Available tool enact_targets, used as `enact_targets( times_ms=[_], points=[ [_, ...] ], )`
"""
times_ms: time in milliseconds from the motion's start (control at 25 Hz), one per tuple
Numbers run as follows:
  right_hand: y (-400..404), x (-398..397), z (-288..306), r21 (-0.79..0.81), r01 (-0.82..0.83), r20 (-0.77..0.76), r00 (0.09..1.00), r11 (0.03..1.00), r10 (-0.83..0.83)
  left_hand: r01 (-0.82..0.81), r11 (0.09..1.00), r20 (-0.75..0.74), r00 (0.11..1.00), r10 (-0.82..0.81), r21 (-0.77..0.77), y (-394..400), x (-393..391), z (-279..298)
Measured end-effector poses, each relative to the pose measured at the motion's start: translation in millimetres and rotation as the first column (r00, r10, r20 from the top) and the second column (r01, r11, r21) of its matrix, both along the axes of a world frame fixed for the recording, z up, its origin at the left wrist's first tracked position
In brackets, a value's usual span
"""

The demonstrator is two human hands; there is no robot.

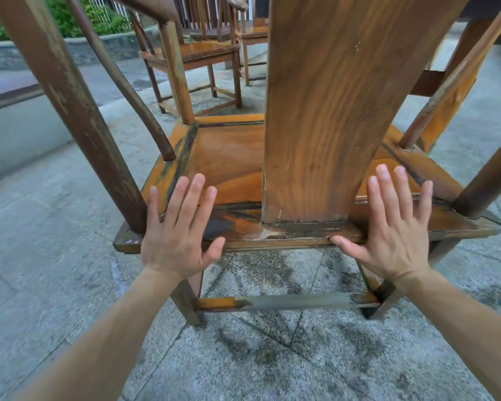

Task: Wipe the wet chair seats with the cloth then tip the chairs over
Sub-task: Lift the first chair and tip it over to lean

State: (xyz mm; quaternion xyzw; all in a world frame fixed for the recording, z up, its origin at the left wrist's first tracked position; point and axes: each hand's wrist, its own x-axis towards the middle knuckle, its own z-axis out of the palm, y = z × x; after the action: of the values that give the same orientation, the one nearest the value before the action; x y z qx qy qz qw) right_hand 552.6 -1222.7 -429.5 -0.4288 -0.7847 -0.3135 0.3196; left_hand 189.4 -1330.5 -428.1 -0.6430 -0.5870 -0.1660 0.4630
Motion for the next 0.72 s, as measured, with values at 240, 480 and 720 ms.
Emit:
enact_targets(
  times_ms=[240,480,720],
  points=[
    [7,-27,-1,-0.009,0.024,-0.017,1.000,1.000,-0.024,-0.013,0.999,0.034,0.999,0.014,-0.036,30,-30,7],
    [21,-53,-4,0.042,0.085,-0.034,0.996,0.996,-0.083,0.044,0.999,0.030,0.999,-0.044,-0.017,66,-60,3],
    [38,-97,-2,0.004,0.203,-0.038,0.978,0.979,-0.203,0.109,0.993,0.030,0.994,-0.107,-0.053,114,-108,5]
  ],
)
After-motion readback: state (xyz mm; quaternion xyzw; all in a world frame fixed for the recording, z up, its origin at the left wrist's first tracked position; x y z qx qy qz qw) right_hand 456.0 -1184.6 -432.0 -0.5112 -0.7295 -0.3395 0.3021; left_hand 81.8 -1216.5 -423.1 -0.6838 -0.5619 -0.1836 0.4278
